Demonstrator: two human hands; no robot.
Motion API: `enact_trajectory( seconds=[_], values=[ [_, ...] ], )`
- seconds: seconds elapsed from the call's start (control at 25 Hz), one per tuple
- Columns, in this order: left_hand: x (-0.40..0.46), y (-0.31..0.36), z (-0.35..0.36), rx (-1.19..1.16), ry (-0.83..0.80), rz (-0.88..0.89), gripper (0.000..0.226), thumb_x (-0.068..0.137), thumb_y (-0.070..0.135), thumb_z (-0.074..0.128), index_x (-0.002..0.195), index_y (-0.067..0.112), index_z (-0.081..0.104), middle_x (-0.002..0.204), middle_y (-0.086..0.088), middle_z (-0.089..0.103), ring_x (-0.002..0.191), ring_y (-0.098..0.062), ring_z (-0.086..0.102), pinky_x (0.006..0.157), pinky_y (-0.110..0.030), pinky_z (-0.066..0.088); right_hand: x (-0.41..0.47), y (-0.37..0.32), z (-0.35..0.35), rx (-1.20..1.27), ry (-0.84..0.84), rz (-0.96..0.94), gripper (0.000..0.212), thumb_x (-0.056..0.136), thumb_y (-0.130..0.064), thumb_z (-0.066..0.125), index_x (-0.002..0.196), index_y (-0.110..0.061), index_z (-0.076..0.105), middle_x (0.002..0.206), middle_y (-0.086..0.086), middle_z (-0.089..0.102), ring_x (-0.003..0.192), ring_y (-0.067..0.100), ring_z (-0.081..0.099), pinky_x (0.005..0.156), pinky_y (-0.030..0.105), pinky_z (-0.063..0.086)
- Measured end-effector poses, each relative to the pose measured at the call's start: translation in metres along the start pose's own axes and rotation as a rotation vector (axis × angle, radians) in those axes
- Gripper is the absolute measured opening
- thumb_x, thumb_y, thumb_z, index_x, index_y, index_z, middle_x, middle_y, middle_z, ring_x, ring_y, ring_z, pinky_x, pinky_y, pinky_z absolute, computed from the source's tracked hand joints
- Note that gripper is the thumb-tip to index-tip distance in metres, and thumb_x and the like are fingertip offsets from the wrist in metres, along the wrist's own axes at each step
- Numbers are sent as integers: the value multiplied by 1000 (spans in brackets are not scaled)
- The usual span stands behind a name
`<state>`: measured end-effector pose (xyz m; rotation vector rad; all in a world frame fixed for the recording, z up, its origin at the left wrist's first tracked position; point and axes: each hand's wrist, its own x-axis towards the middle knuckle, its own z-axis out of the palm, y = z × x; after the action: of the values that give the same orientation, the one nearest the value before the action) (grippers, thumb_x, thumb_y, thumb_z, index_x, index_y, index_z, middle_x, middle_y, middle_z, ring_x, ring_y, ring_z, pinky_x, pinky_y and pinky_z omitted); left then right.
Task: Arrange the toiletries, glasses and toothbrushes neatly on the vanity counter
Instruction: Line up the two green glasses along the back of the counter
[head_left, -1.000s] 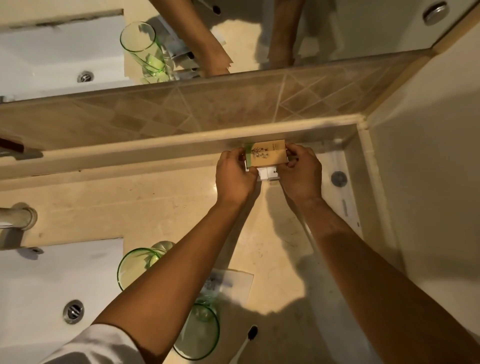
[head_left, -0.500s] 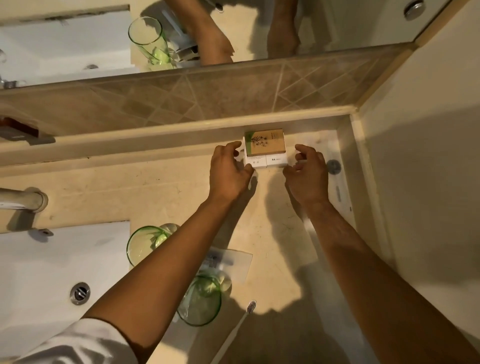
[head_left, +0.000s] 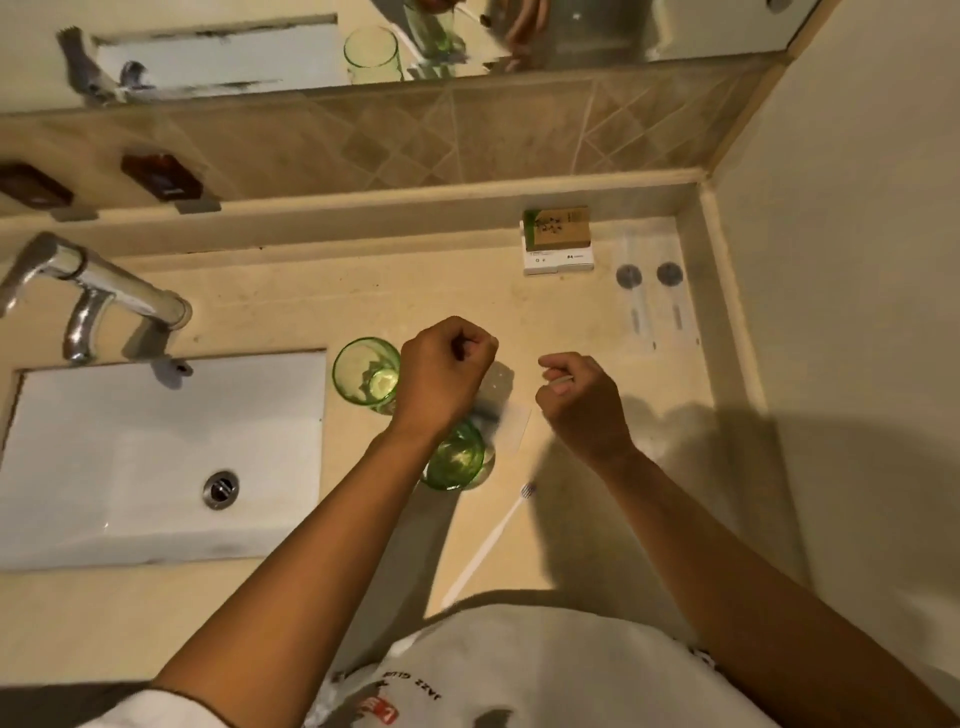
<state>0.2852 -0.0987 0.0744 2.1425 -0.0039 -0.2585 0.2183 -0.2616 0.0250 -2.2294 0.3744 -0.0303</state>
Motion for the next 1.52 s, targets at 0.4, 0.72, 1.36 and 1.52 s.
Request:
enact_trajectory(
  seconds=[0.4, 0.72, 1.36, 1.52],
  values=[
    [-111, -93, -51, -14, 143, -153, 10, 91, 28, 67, 82, 26, 70, 74, 12, 70, 75, -3, 65, 67, -25, 51, -82, -13, 34, 107, -315, 135, 41, 86, -17, 60, 126, -10, 58, 114, 11, 65, 96, 18, 60, 80, 24, 44],
    [-117, -120, -44, 31, -127, -229, 67, 83, 23, 80, 142, 22, 50, 121, 5, 64, 109, -15, 63, 90, -27, 47, -85, -37, 48, 89, -330, 120, 62, 82, -8, 71, 138, -23, 51, 114, -12, 59, 89, -10, 54, 59, -7, 38],
    [-99, -111, -35, 66, -185, -87, 59, 77, 26, 84, 132, 30, 63, 124, 5, 72, 113, -19, 67, 83, -20, 45, -77, -37, 40, 106, -384, 136, 64, 81, -10, 75, 139, -25, 54, 129, -1, 62, 114, 14, 59, 85, 23, 48],
    [-90, -92, -44, 82, -159, -2, 61, 75, 34, 85, 132, 36, 62, 114, 11, 73, 96, -8, 70, 78, -23, 54, -62, -44, 20, 153, -394, 123, 60, 83, -9, 74, 136, -27, 55, 129, 0, 61, 105, 9, 61, 68, 5, 48]
  ],
)
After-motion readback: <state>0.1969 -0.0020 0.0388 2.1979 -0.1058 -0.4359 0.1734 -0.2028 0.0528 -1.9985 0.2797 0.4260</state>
